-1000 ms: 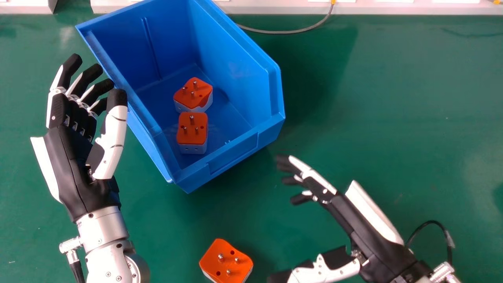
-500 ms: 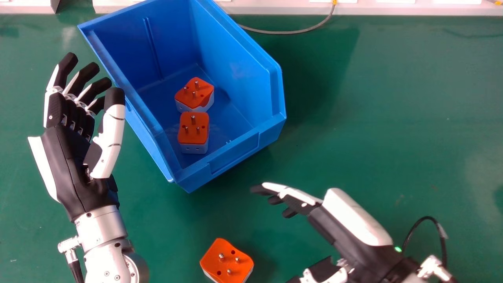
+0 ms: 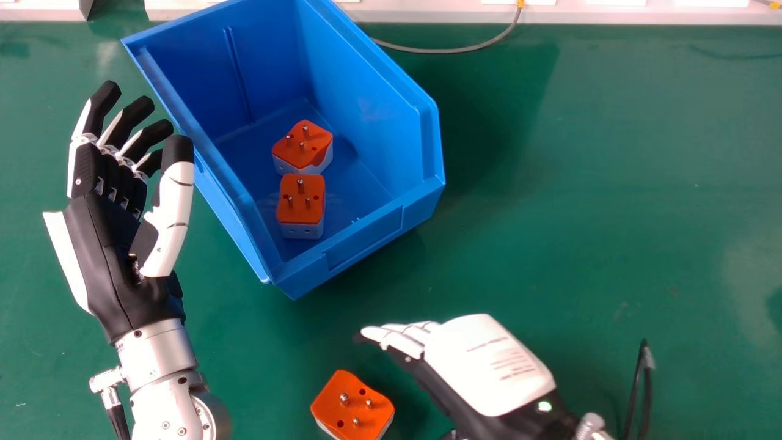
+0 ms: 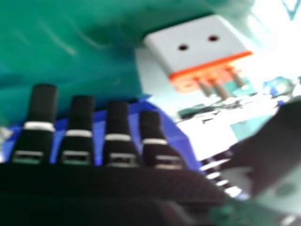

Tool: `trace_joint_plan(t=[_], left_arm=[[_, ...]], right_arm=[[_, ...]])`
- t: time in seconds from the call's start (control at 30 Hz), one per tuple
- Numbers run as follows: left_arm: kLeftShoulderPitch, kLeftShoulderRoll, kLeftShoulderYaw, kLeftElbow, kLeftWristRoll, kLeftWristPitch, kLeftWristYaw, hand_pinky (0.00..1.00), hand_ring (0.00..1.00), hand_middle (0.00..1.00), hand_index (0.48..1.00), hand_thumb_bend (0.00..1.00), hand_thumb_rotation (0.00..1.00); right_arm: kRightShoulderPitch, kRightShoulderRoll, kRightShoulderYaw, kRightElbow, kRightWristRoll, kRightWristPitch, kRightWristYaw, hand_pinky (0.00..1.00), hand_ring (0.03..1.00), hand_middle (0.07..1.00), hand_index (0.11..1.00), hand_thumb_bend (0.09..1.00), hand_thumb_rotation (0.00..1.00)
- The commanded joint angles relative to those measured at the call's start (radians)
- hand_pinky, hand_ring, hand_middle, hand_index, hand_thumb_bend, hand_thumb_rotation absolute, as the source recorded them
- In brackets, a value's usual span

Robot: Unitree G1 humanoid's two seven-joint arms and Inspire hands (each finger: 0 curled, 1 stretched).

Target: Pick all objects and put in blue box

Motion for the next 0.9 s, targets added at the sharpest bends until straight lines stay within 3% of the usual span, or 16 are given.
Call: trace_joint_plan(t=[0.0,0.2,0.5,0.87], left_arm=[[-0.001,0.005,-0.006,-0.026,0.003,-0.004,-0.006,0.65,0.71,0.77,0.82,0.62,0.4],[-0.009,0.012,-0.001,-0.013,0.009,-0.008,-0.003,0.65,0.71,0.77,0.816,0.63,0.4],[-0.013,0.009,-0.004,-0.015,0.016,-0.001,0.002,0.65,0.71,0.77,0.815,0.63,0.41],[-0.014,0.009,-0.007,-0.016,0.005,0.0,-0.007,0.65,0.7,0.77,0.814,0.63,0.41]], right_arm=[[-0.017,0.001,0.012,-0.012,0.004,-0.002,-0.008,0.59,0.801,0.836,0.856,0.903,0.41],[-0.037,0.004,0.034,0.014,-0.003,0.011,-0.026,0.59,0.796,0.833,0.859,0.906,0.4],[-0.065,0.004,0.058,0.043,-0.007,0.02,-0.042,0.59,0.791,0.832,0.862,0.897,0.39],[-0.081,-0.009,0.08,0.061,-0.026,0.028,-0.062,0.57,0.774,0.817,0.845,0.908,0.33]])
